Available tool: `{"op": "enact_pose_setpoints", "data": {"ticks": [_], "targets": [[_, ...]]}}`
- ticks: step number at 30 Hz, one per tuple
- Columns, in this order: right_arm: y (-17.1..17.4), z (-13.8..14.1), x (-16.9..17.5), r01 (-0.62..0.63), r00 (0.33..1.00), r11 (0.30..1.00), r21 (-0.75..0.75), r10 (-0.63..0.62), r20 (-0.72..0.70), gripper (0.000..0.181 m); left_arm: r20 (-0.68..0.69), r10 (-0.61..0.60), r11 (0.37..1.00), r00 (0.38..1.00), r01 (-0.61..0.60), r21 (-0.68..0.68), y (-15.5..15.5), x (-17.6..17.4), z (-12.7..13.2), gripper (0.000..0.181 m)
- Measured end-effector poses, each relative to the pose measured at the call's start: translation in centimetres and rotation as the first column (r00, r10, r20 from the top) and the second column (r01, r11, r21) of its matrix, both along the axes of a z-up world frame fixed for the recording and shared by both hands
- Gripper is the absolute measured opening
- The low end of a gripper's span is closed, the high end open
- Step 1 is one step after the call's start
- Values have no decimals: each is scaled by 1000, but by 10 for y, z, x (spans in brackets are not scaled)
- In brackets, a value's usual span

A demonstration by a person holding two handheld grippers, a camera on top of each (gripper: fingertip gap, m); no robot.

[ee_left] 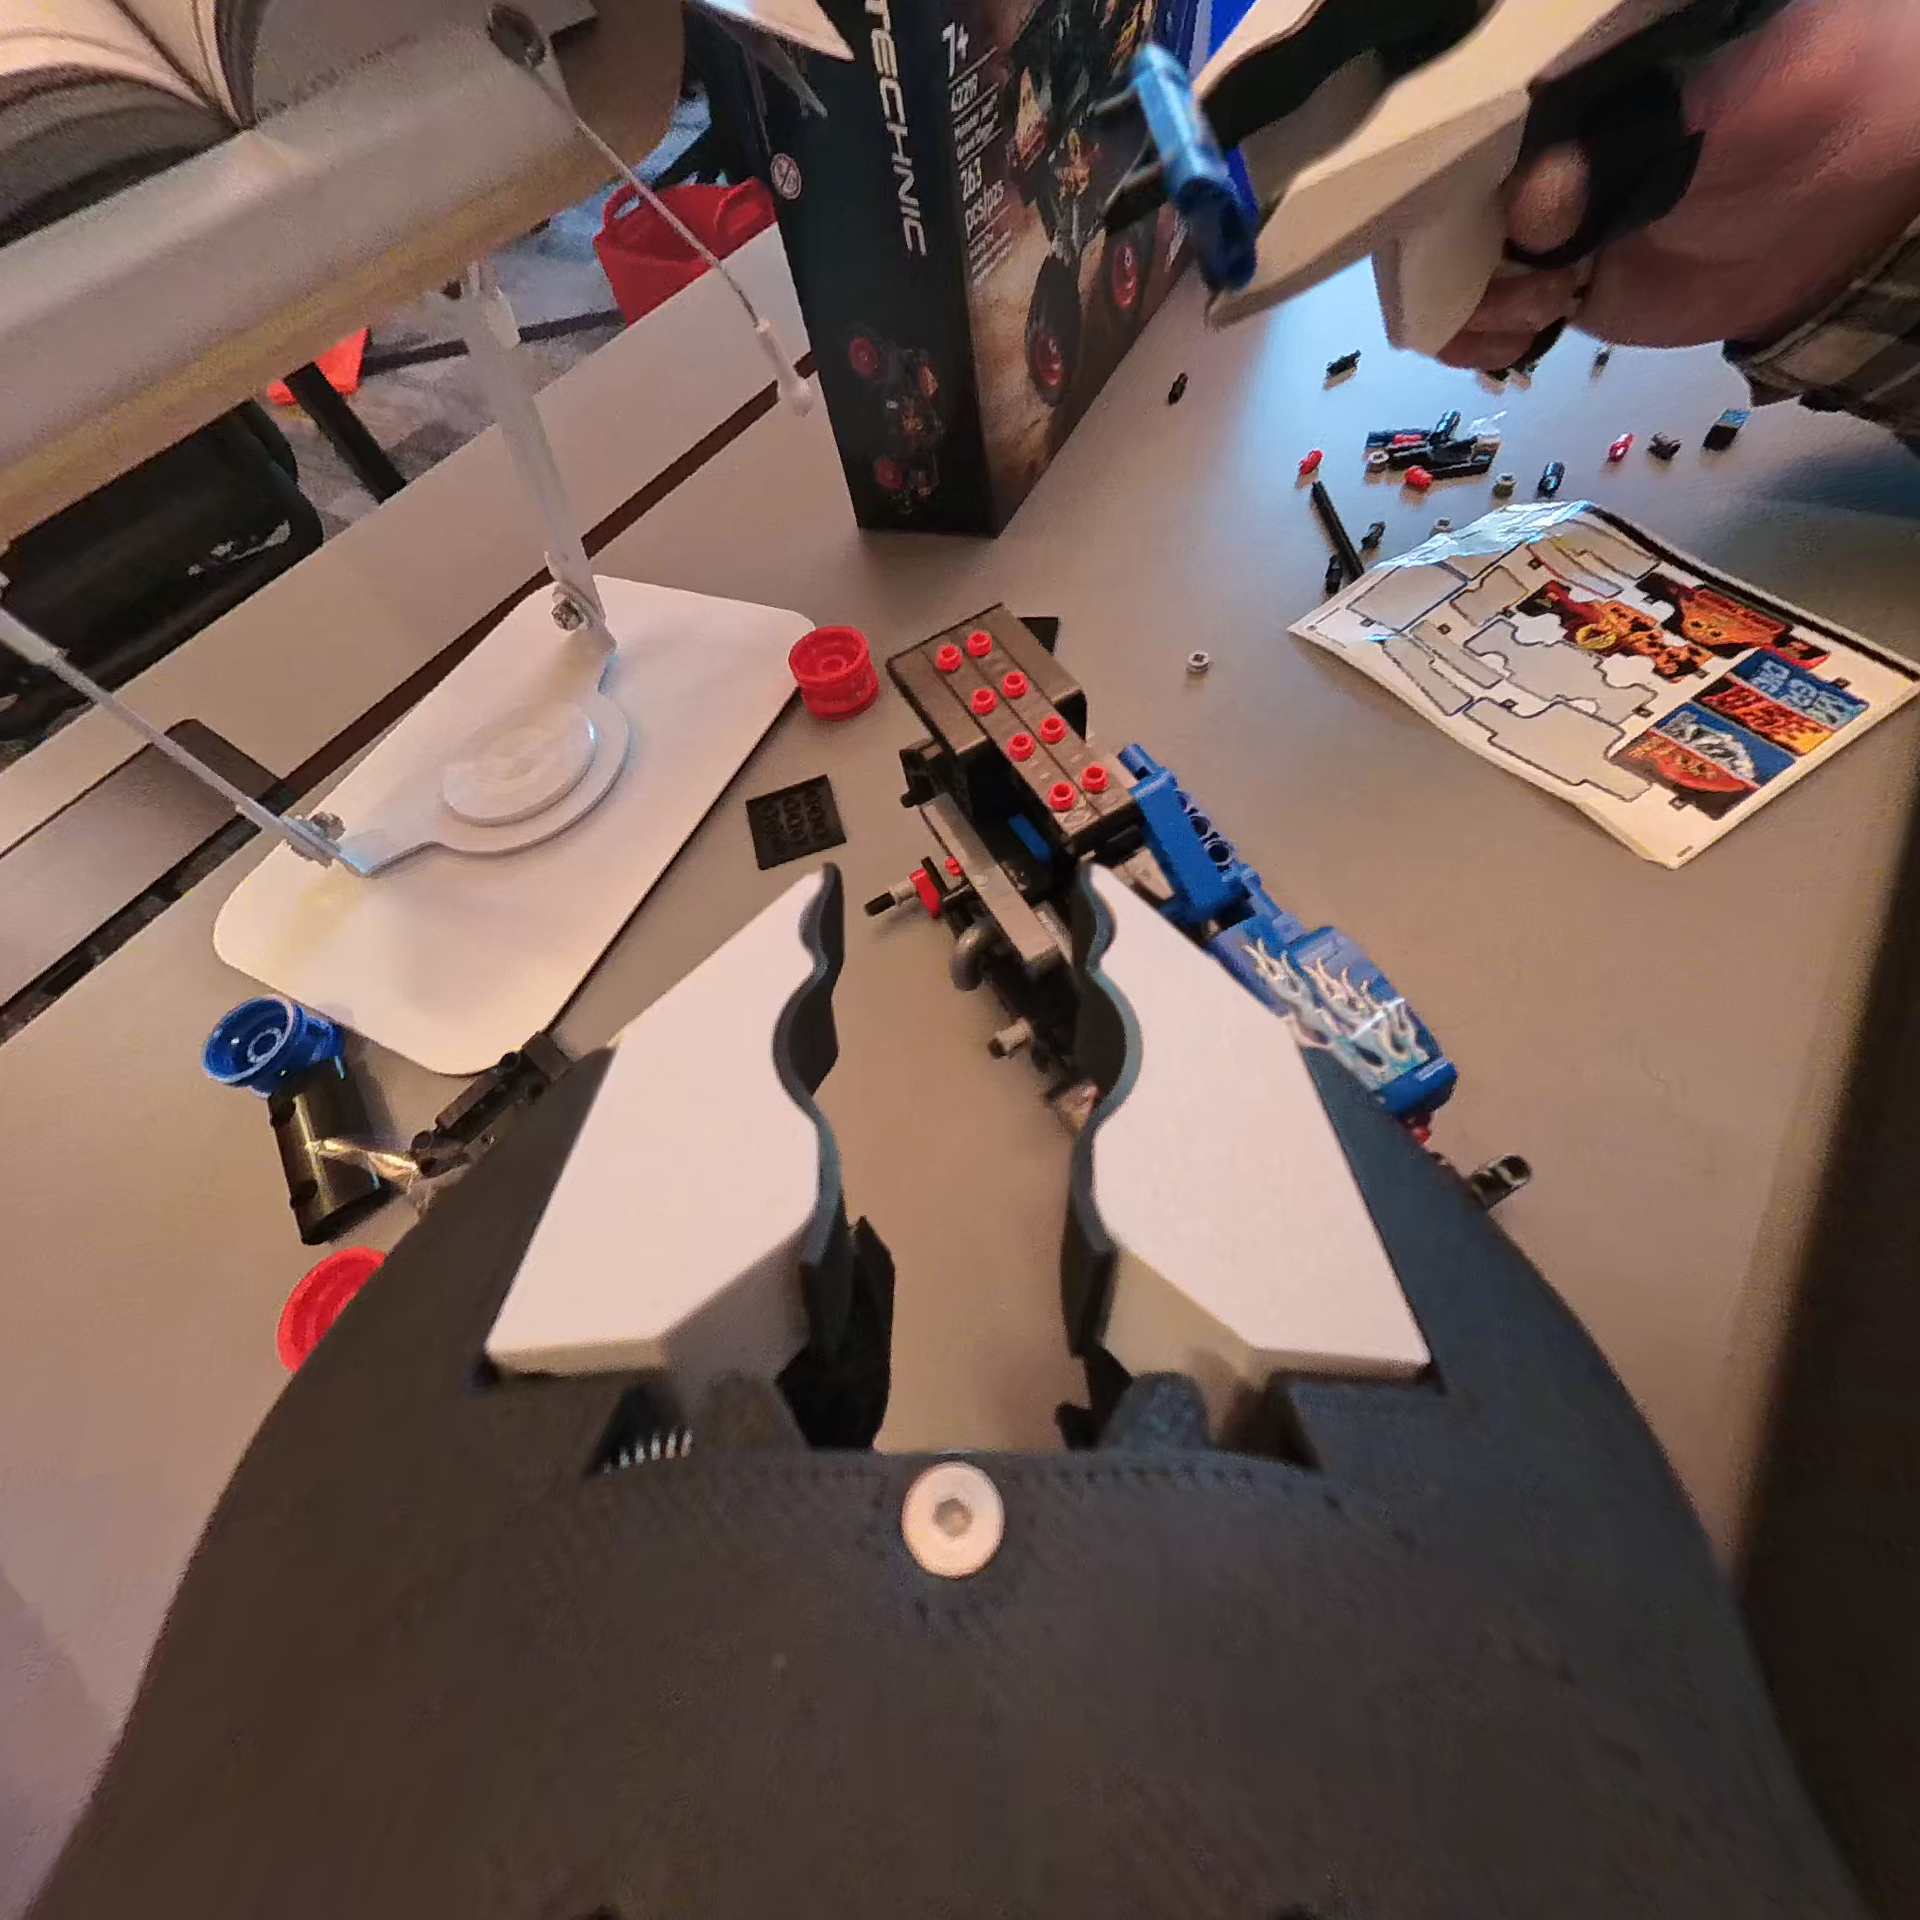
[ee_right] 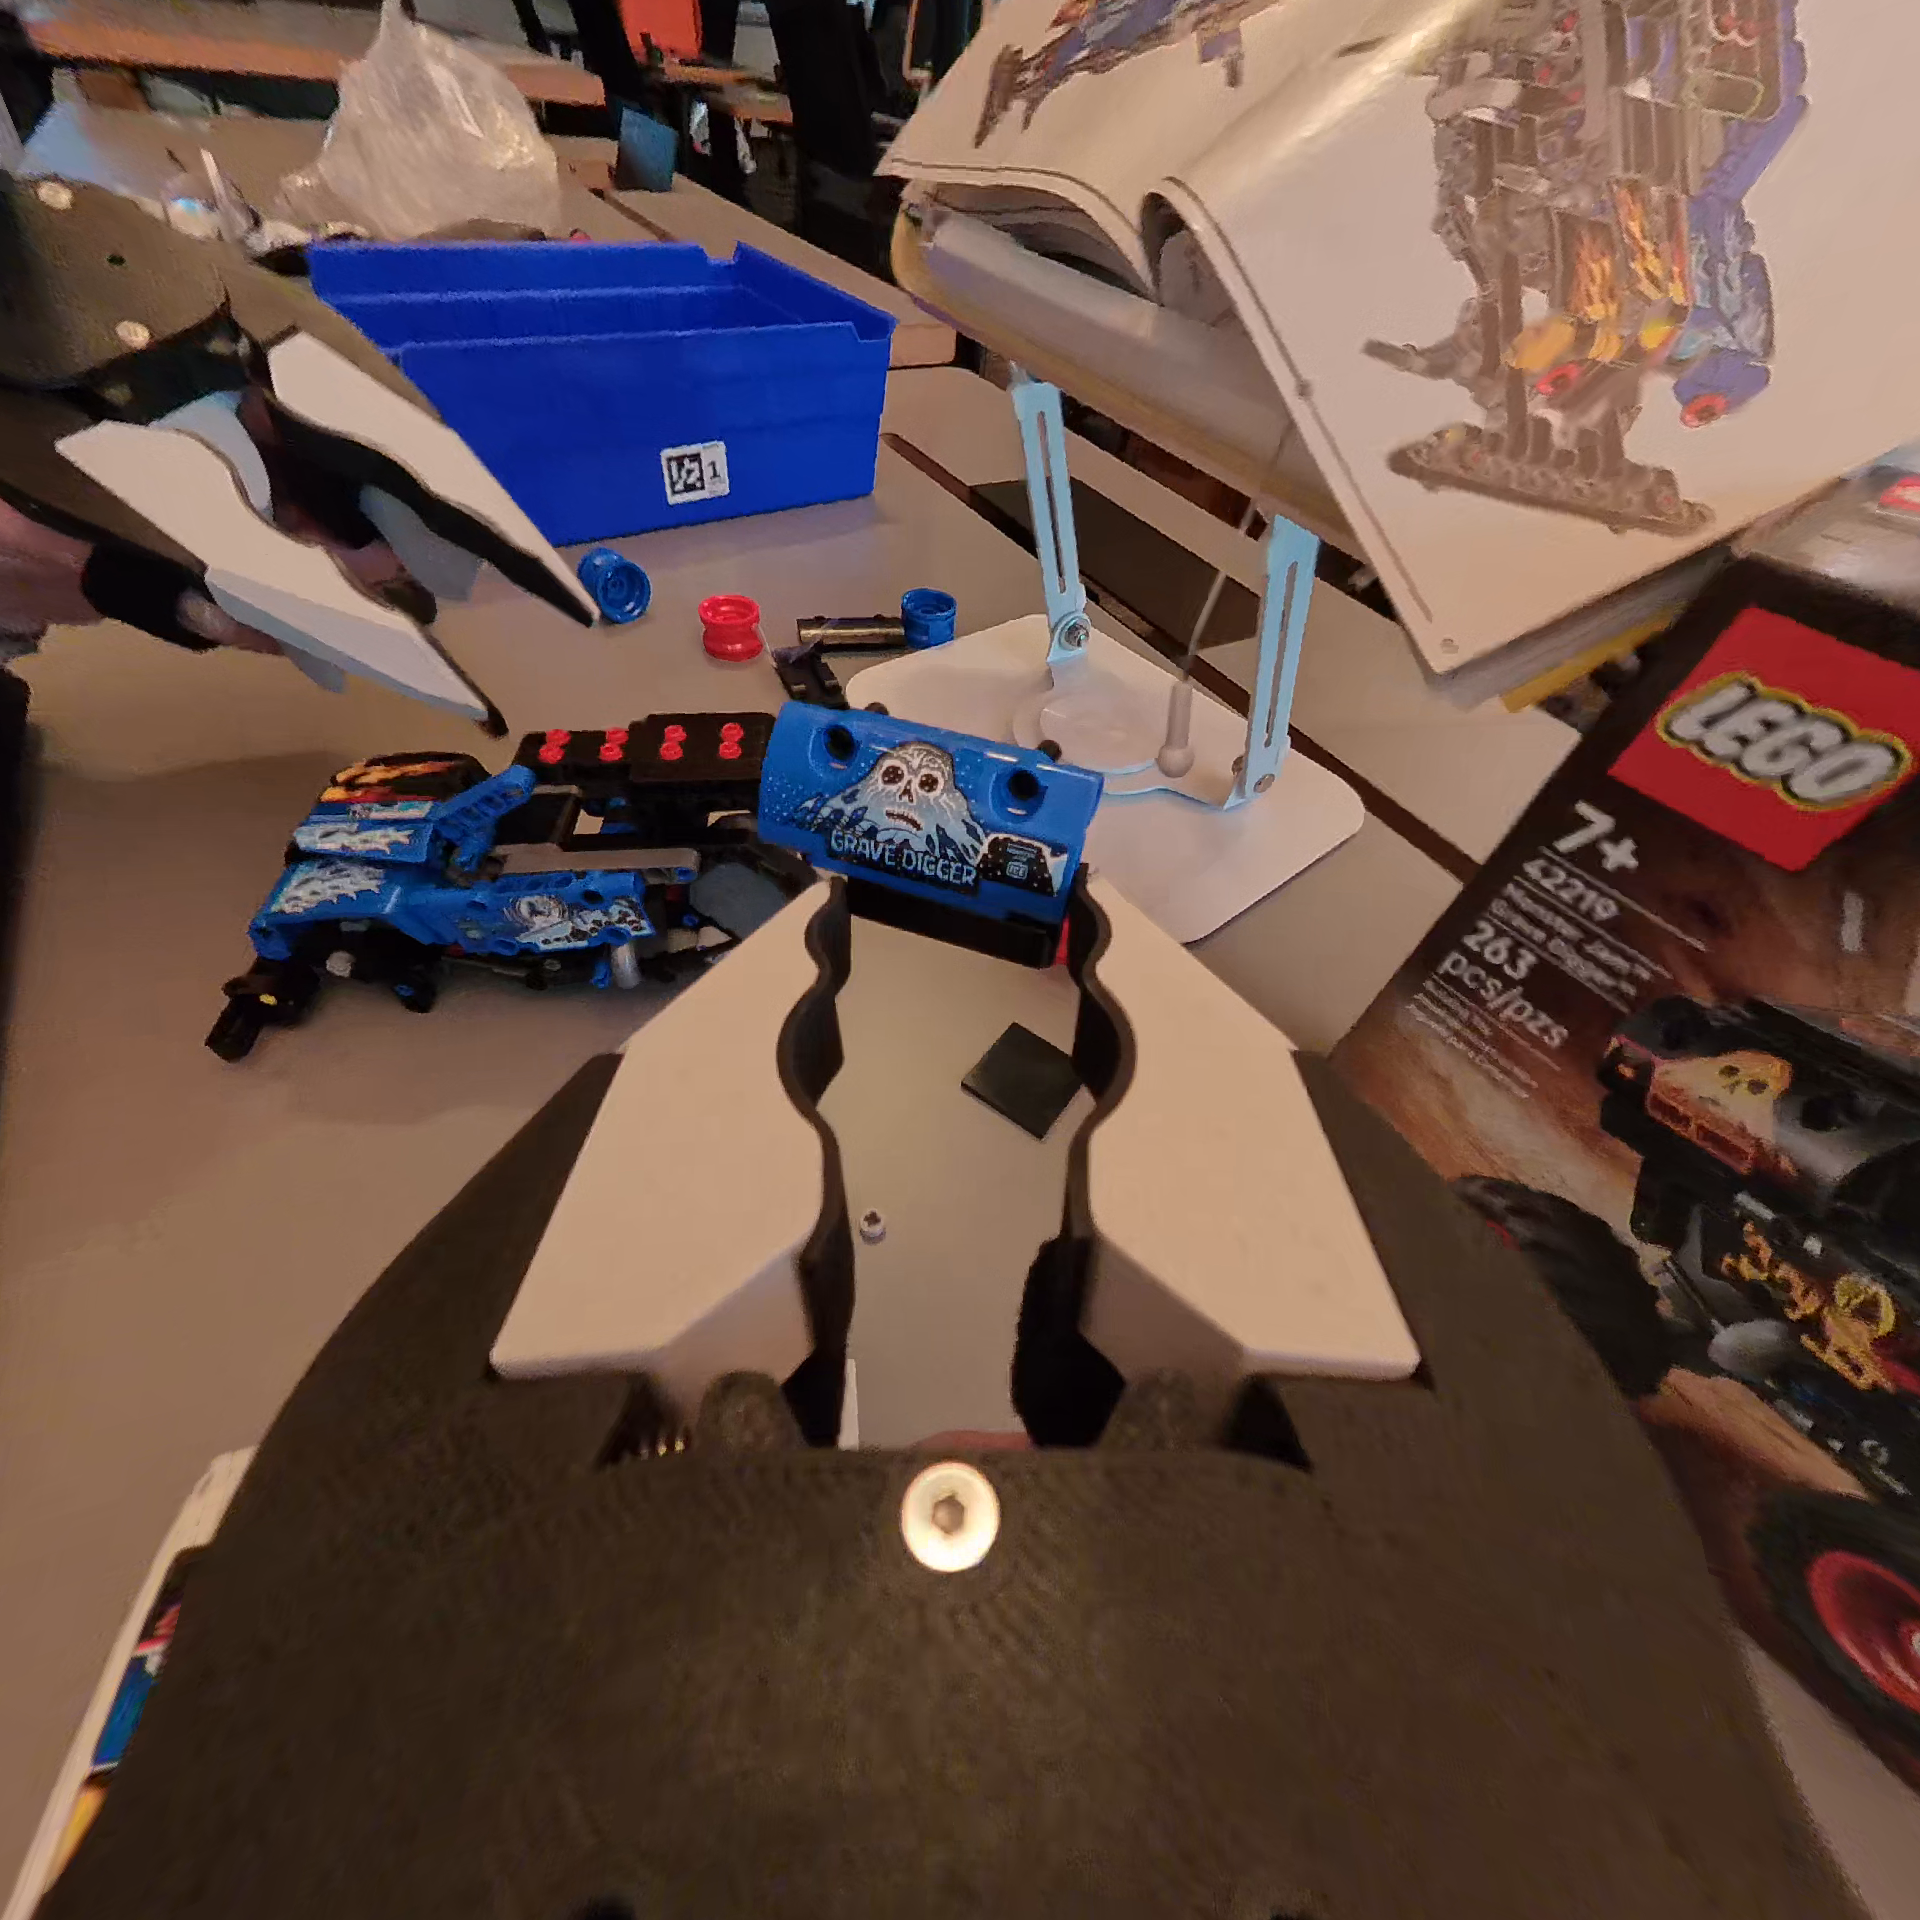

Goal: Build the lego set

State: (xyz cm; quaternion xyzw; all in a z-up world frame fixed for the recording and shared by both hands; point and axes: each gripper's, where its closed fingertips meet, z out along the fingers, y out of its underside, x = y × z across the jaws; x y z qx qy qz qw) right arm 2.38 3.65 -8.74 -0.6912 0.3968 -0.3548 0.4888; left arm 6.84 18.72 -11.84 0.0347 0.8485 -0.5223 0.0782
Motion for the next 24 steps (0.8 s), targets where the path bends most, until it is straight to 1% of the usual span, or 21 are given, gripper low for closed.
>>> {"op": "enact_pose_setpoints", "data": {"ticks": [5, 9, 12, 16, 21, 24], "targets": [[31, 1, -4, -52, 998, 984, -170, 59, 37, 40, 0, -70, 995, 998, 70, -76, -10, -19, 15, 41], [65, -8, -8, -103, 991, 932, -347, 126, 43, 40, -1, -123, 984, 992, 122, -128, -18, -37, 27, 40], [89, -12, -9, -123, 986, 896, -426, 159, 50, 40, -22, -157, 977, 987, 152, -151, -22, -47, 30, 40], [106, -17, -6, -111, 986, 868, -483, 158, 58, 40, -35, -187, 975, 982, 181, -132, -26, -56, 25, 38], [112, -15, -6, -101, 982, 861, -498, 166, 88, 41, -51, -209, 973, 977, 203, -112, -29, -62, 18, 35], [111, -12, -7, -94, 982, 863, -497, 162, 96, 40, -59, -221, 971, 973, 214, -109, -30, -65, 17, 26]]}}
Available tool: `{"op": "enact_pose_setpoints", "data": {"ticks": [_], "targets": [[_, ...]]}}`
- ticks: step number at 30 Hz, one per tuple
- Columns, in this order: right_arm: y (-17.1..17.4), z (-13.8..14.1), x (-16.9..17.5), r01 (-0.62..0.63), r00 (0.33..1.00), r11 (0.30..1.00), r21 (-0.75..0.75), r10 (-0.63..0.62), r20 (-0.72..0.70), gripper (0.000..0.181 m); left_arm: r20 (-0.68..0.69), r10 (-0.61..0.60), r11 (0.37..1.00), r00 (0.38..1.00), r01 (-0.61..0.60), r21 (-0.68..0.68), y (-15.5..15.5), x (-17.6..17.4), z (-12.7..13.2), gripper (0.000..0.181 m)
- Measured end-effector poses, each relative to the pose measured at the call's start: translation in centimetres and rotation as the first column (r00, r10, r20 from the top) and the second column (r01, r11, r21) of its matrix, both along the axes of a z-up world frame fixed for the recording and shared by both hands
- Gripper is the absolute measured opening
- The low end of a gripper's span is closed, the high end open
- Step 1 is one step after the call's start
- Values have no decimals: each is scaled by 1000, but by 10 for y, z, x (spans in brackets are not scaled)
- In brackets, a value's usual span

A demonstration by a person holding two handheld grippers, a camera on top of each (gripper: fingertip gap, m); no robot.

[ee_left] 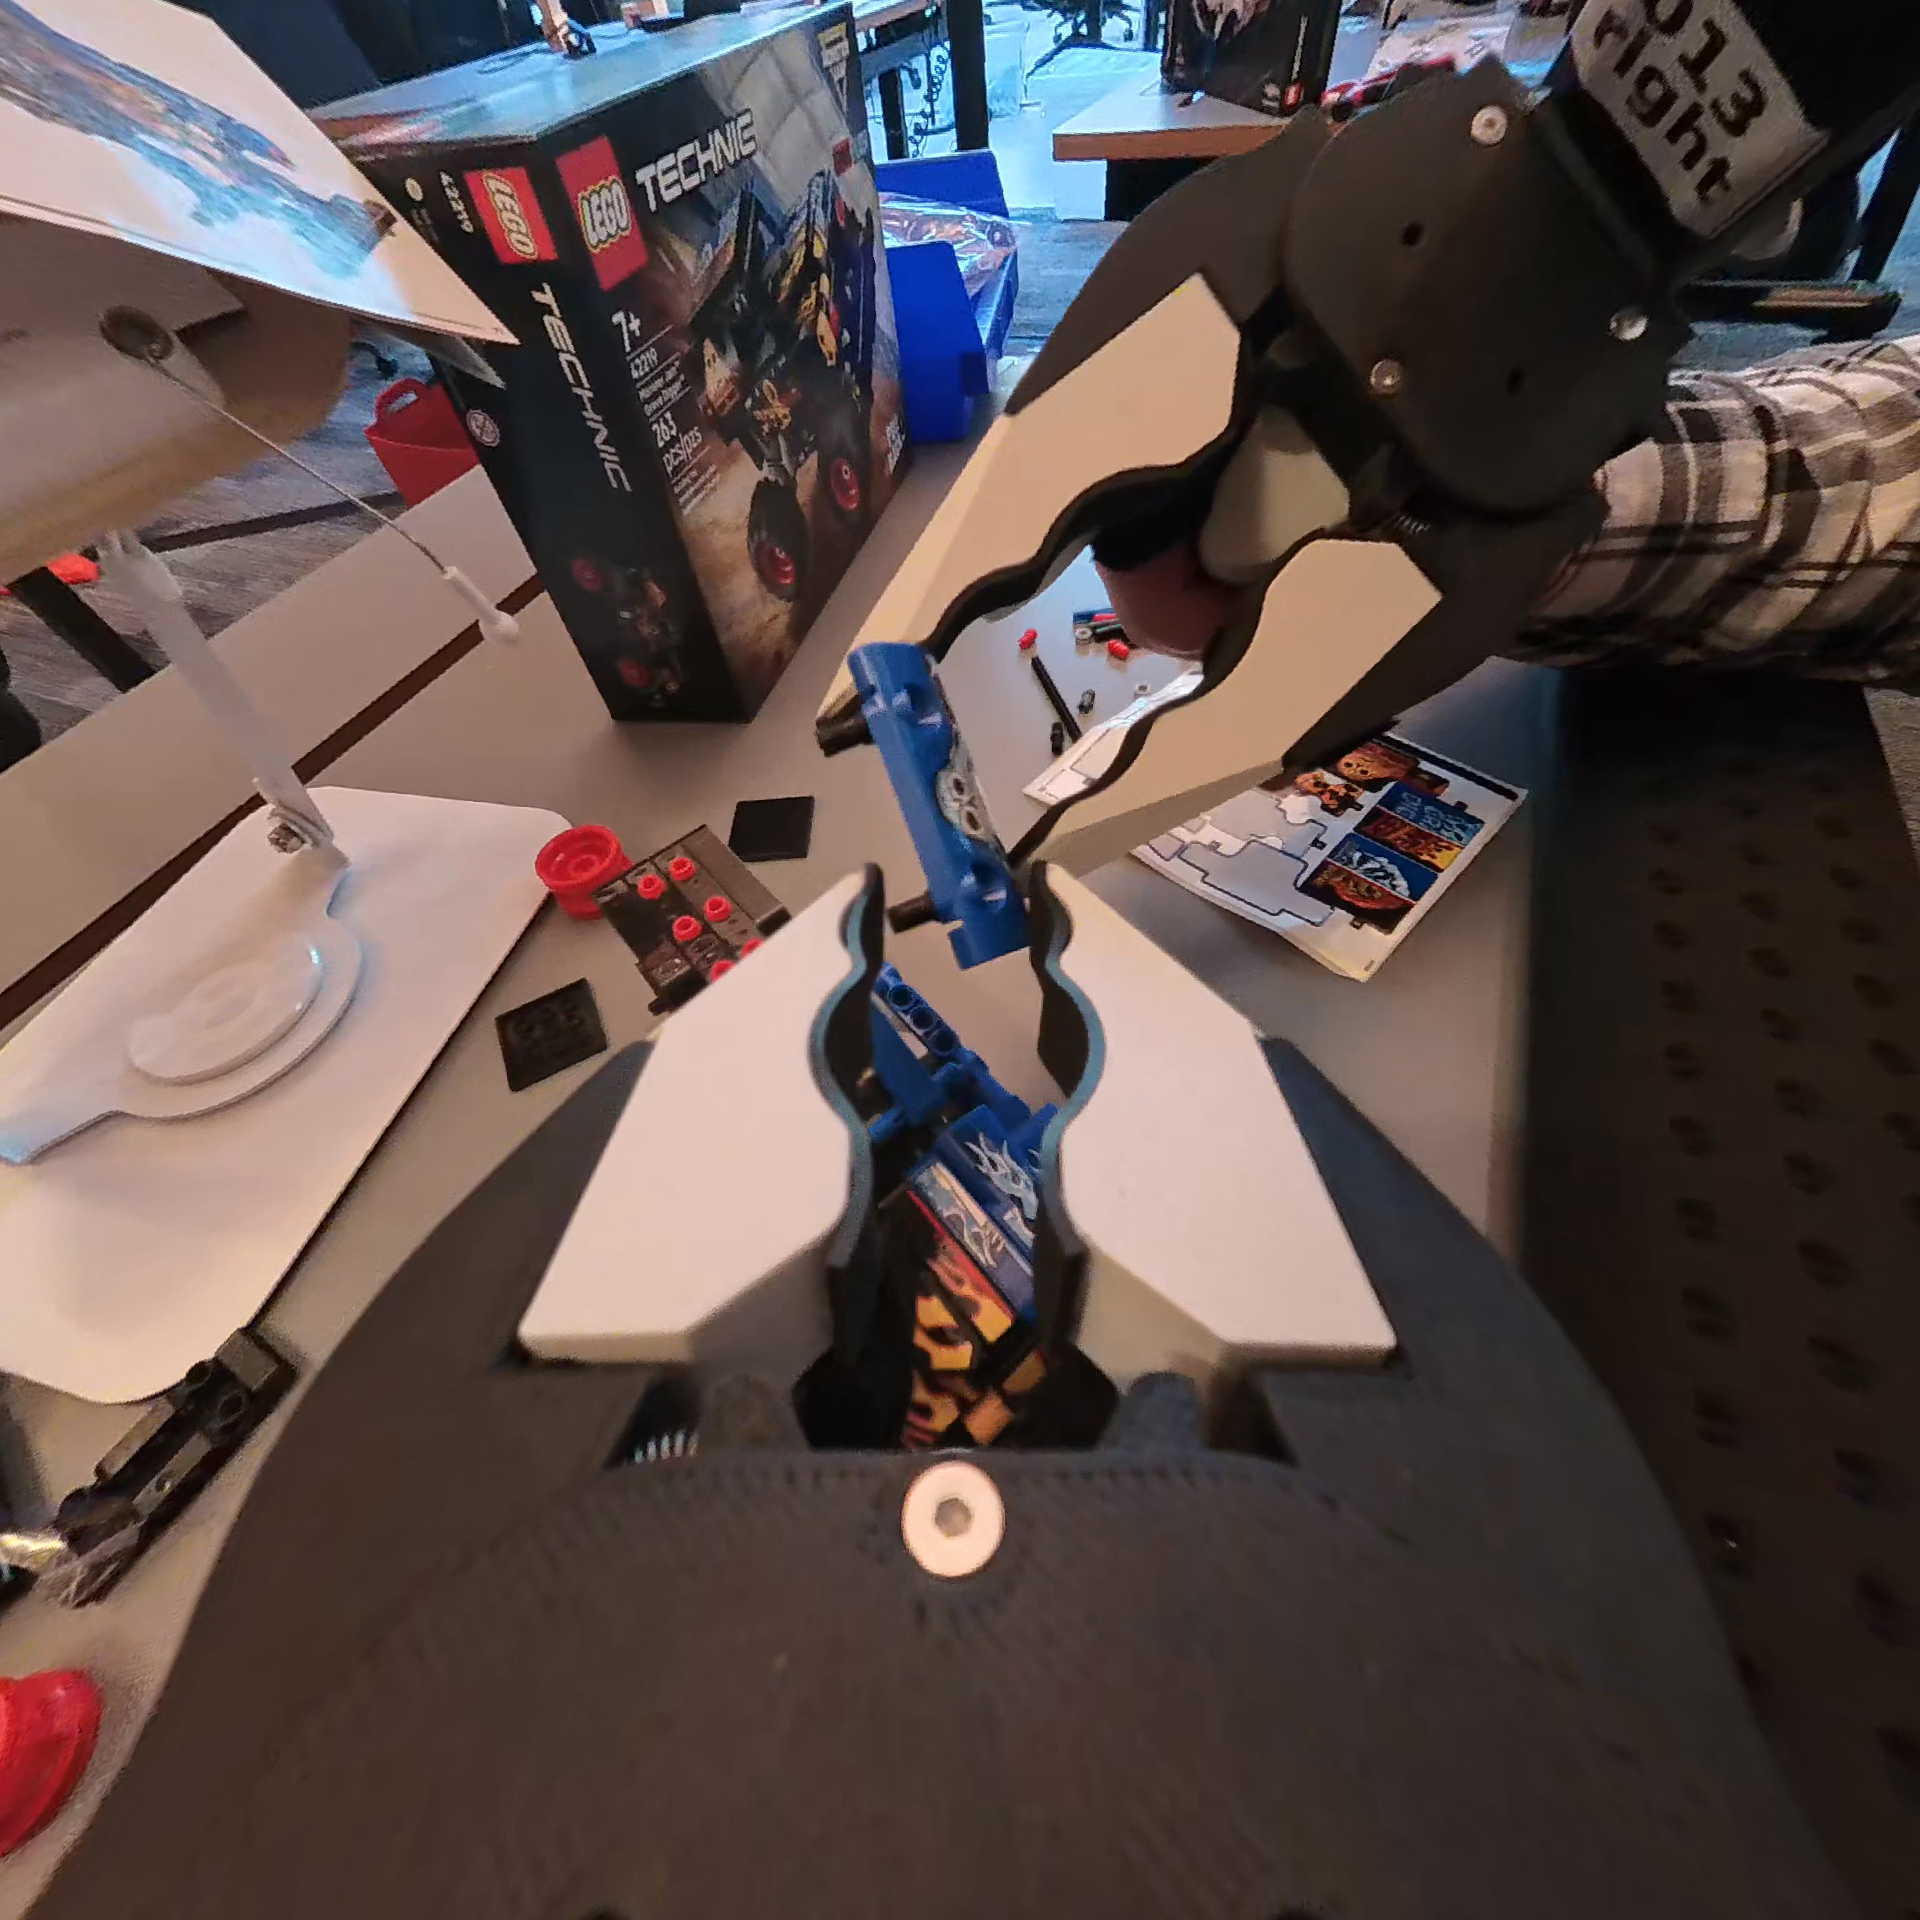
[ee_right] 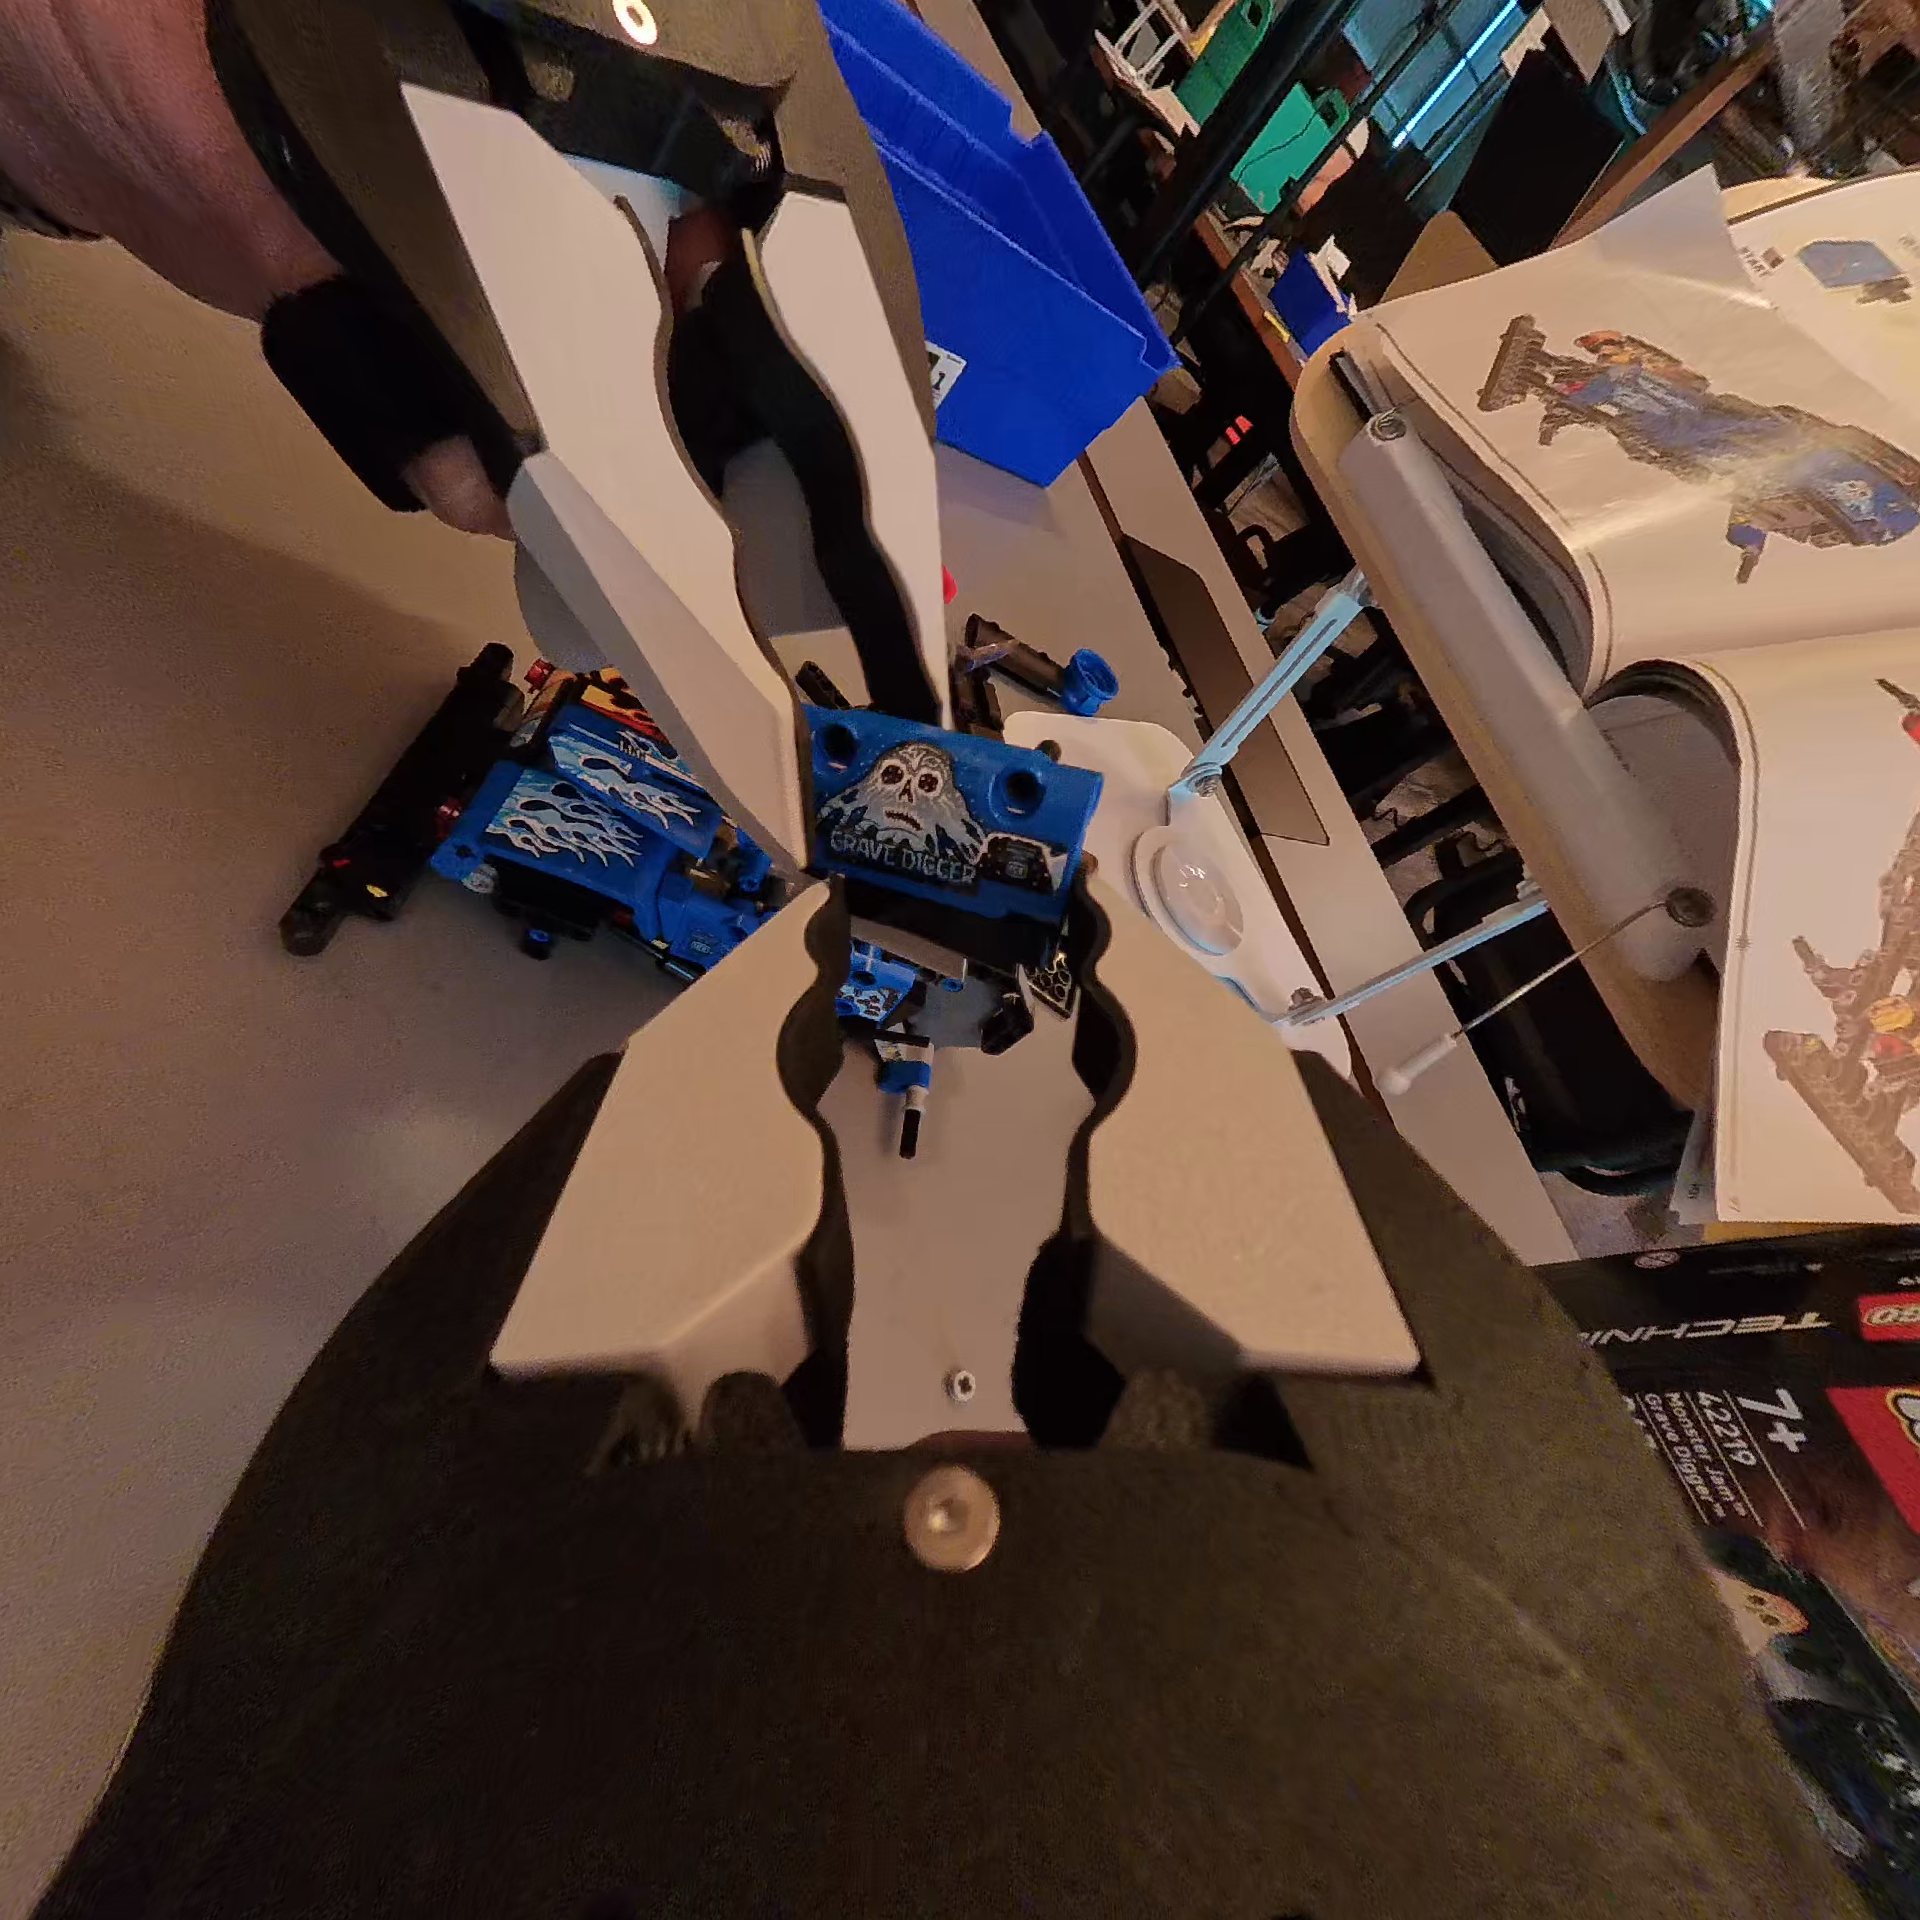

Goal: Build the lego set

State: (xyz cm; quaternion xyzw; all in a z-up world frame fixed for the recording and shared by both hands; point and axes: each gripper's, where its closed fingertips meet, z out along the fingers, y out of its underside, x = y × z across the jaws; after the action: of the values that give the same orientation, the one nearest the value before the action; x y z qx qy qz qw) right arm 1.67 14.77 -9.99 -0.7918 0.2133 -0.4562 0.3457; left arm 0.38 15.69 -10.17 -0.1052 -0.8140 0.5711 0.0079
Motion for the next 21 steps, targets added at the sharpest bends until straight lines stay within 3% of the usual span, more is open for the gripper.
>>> {"op": "enact_pose_setpoints", "data": {"ticks": [21], "targets": [[-3, 5, -3, -19, 1000, 999, 51, 18, 13, 40, -175, -24, 998, 984, 14, -57, 1, 1, 12, 21]]}}
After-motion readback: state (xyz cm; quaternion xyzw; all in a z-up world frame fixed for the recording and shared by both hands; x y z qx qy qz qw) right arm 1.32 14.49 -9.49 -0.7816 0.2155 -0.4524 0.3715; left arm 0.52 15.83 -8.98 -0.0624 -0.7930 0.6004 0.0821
